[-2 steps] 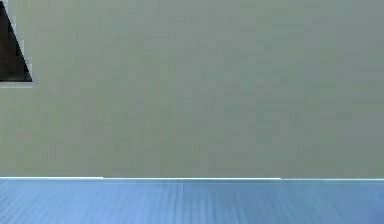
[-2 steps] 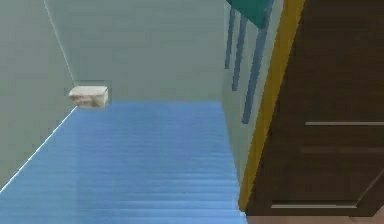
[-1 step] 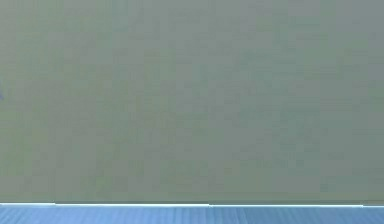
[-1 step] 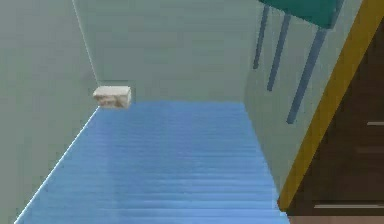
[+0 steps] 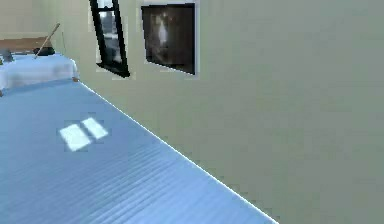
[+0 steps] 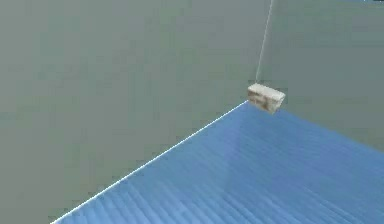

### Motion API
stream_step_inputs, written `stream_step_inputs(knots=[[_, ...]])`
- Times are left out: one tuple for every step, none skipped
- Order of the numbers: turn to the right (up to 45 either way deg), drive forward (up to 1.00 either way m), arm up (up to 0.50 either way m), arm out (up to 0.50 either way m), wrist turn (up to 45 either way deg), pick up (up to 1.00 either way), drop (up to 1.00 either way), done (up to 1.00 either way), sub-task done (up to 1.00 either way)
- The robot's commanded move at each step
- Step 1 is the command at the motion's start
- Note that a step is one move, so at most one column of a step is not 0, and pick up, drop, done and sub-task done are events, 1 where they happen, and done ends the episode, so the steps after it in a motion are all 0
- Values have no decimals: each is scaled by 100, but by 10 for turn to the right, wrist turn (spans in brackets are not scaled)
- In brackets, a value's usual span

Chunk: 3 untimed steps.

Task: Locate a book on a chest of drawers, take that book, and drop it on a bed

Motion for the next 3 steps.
stream_step_inputs(knots=[[-330, 0, 0, 0, 0, 0, 0, 0, 0], [0, 100, 0, 0, 0, 0, 0, 0, 0], [-30, 0, 0, 0, 0, 0, 0, 0, 0]])
